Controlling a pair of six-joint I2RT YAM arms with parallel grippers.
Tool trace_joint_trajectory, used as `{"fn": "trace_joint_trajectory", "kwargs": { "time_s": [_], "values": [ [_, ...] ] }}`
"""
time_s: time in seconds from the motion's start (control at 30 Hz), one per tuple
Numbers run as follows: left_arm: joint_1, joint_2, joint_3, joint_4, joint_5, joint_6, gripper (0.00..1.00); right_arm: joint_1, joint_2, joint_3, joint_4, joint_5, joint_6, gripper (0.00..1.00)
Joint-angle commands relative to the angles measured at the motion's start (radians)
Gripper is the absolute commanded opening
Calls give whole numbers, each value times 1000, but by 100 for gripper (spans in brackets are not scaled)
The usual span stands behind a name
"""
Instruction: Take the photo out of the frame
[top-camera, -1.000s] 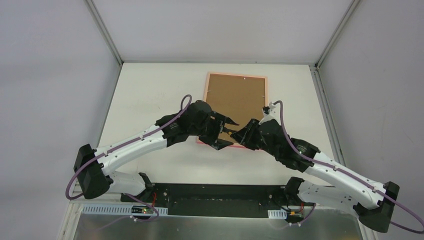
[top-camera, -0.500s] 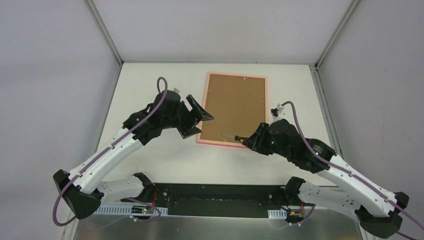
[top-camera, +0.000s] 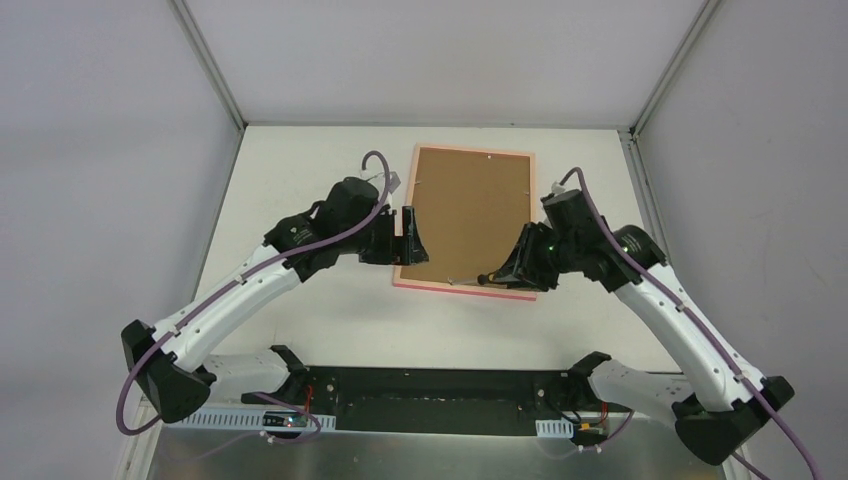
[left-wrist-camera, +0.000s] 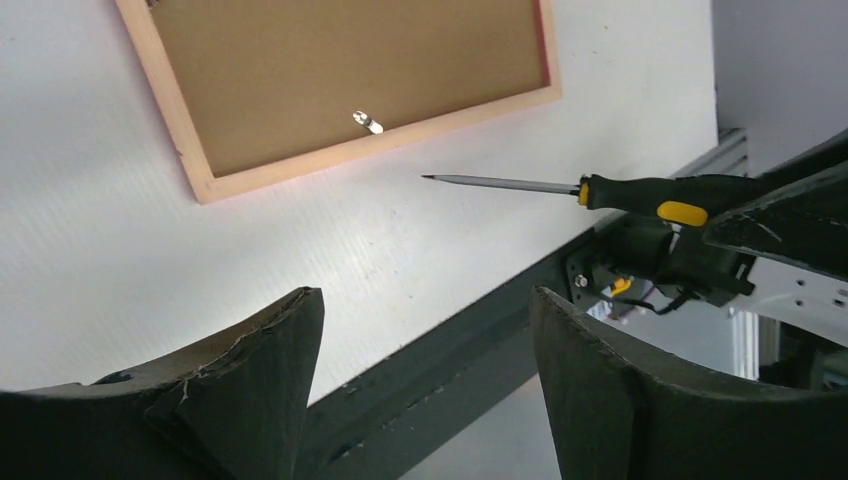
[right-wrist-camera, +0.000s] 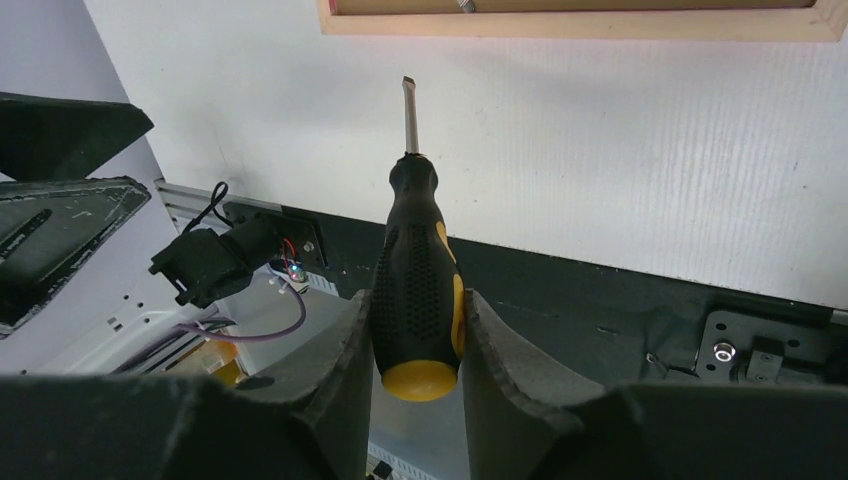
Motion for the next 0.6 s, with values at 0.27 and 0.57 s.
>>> {"fn": "trace_joint_trajectory", "kwargs": {
  "time_s": [0.27,0.57],
  "values": [
    [294,270,10,-75,96,40,68,4,299,236,-134,-17,-139,0],
    [311,461,66,-73,96,208,67,134,518,507,-244,166,-174,0]
  ]
}}
